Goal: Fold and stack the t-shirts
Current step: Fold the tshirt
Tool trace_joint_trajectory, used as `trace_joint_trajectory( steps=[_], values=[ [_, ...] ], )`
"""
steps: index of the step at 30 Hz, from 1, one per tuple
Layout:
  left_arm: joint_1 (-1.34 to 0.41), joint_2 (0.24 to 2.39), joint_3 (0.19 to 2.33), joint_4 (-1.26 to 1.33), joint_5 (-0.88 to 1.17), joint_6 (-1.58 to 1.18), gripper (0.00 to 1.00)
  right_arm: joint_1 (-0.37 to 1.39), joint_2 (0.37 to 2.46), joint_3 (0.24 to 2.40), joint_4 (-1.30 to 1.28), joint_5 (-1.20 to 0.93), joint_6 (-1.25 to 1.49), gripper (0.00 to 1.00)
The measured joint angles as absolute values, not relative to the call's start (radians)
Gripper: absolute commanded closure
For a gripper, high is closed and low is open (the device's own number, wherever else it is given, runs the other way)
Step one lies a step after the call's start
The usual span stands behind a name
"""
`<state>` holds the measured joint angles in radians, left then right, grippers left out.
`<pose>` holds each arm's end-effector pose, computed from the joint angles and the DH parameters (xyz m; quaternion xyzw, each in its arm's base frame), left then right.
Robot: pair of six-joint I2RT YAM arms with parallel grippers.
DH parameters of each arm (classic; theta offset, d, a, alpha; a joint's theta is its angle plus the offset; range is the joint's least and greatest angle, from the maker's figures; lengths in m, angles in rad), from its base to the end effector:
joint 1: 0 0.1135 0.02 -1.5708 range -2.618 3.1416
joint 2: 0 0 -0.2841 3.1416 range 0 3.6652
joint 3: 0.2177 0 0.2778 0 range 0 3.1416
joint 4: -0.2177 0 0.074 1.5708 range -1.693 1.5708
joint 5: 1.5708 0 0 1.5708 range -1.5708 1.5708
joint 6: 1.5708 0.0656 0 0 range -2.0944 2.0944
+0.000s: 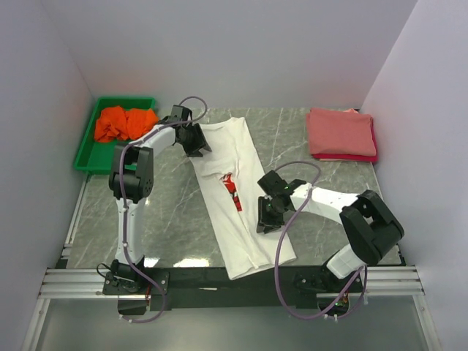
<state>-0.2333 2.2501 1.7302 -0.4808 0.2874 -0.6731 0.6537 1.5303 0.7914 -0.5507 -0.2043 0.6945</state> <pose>0.5187 -0.1424 0.1366 -0.1679 0.9357 -0.2454 0.1900 0.2204 0.1856 0.1262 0.0058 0.9851 0.1659 0.0459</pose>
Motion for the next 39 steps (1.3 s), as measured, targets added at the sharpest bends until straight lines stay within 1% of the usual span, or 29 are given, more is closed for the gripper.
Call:
trace_joint_trajectory(
  steps=[5, 13, 19, 27, 29, 32, 36, 39],
  values=[
    [-0.233, 2.321, 1.828, -0.459, 0.318, -0.665, 0.47, 0.704, 1.596, 0.845, -0.533, -0.258, 0.694, 0.62],
    [-0.233, 2.452, 2.012, -0.4, 0.376, -0.647, 0.46, 0.736, 1.765, 1.023, -0.552, -0.33, 0.677, 0.62],
    [-0.233, 2.519, 2.098, -0.327, 0.417, -0.651, 0.4, 0.737, 1.854, 1.142, -0.586, -0.345, 0.641, 0.62],
    [-0.233, 2.511, 2.096, -0.29, 0.442, -0.666, 0.31, 0.738, 1.848, 1.223, -0.654, -0.294, 0.596, 0.6],
    [-0.233, 2.488, 2.077, -0.291, 0.444, -0.668, 0.28, 0.738, 1.818, 1.224, -0.671, -0.28, 0.594, 0.6],
    [-0.233, 2.398, 1.996, -0.297, 0.443, -0.667, 0.27, 0.738, 1.753, 1.204, -0.683, -0.269, 0.601, 0.6],
    [-0.233, 2.16, 1.764, -0.284, 0.437, -0.646, 0.26, 0.756, 1.647, 1.113, -0.694, -0.242, 0.635, 0.59],
    [-0.233, 1.972, 1.618, -0.31, 0.426, -0.614, 0.26, 0.785, 1.611, 1.045, -0.707, -0.224, 0.665, 0.59]
  ],
)
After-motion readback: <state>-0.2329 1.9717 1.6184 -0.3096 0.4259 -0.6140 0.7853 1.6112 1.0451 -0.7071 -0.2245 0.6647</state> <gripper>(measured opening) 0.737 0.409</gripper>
